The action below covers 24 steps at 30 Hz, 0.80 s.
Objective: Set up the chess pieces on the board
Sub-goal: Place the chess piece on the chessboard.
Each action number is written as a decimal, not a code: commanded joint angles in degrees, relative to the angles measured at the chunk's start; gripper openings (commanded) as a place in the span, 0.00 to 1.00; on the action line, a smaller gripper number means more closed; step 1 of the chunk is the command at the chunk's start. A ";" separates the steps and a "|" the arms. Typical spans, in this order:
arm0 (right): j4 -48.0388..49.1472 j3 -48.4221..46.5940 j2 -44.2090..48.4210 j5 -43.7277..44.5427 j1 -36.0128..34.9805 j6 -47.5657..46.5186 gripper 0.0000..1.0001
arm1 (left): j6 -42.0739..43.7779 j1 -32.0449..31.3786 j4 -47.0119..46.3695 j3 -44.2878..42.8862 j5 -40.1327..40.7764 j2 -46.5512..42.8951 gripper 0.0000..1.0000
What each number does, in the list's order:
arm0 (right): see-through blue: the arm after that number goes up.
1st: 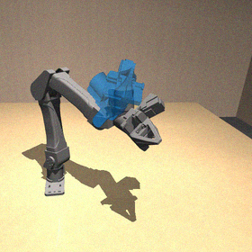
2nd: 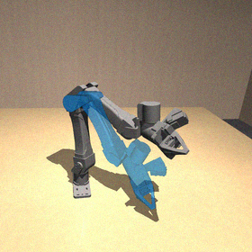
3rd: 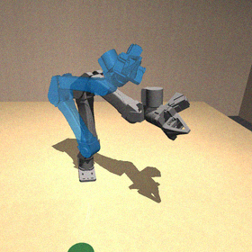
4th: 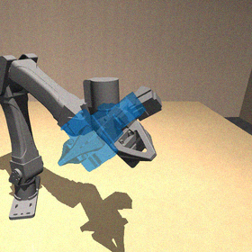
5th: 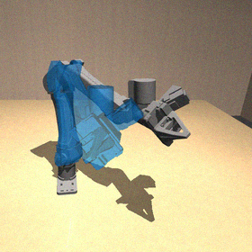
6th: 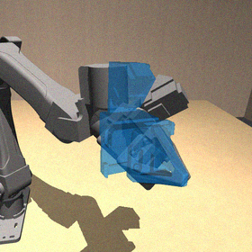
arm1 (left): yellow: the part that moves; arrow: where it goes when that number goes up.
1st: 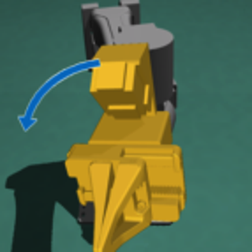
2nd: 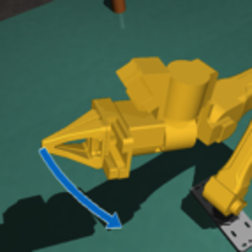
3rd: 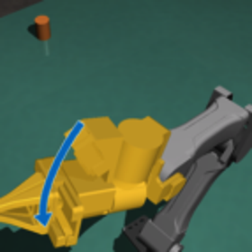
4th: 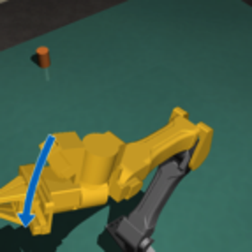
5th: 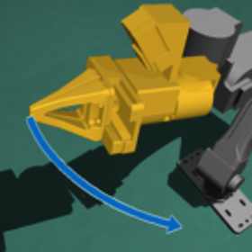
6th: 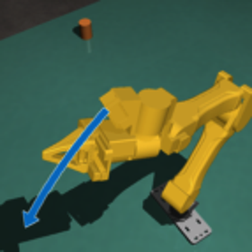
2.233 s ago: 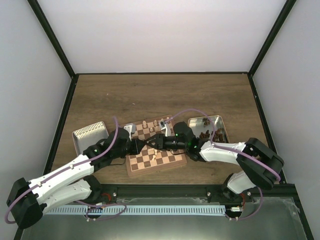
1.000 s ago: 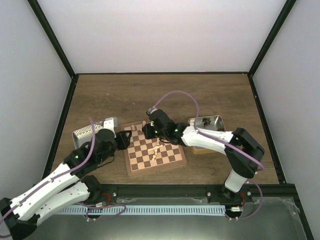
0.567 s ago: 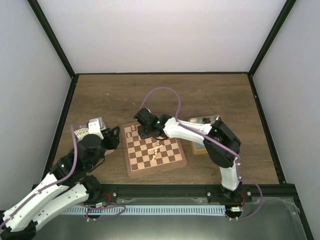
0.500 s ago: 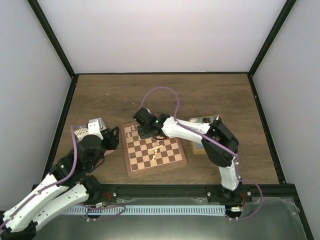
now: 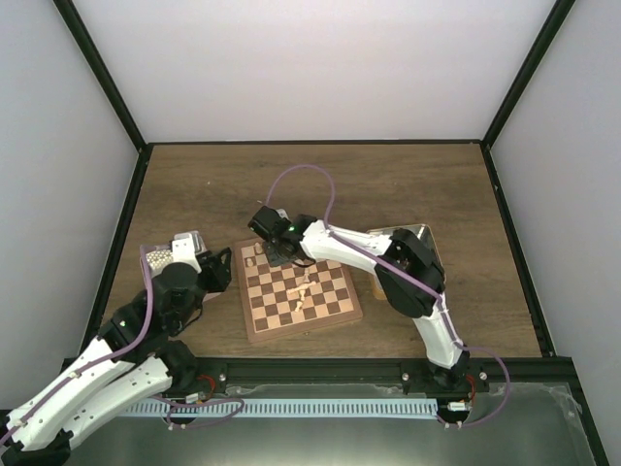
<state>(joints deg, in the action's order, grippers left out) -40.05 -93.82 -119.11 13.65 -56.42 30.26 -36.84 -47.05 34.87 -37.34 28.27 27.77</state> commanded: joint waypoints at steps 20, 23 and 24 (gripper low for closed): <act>-0.31 -2.68 2.09 -0.83 -0.37 1.48 0.34 | 0.45 -0.10 -1.83 1.11 0.16 0.52 0.55; 1.58 -0.46 5.17 -1.46 -0.43 2.49 0.35 | 0.84 -0.11 -2.04 1.18 -0.91 0.85 0.56; 2.70 1.13 6.58 -1.89 -0.35 2.93 0.36 | 0.93 -0.10 -2.15 1.13 -1.34 1.00 0.58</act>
<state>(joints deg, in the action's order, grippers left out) -40.84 -94.83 -119.31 12.62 -56.45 31.24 -36.82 -47.05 33.98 -36.62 28.01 28.40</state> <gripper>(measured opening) 0.351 0.562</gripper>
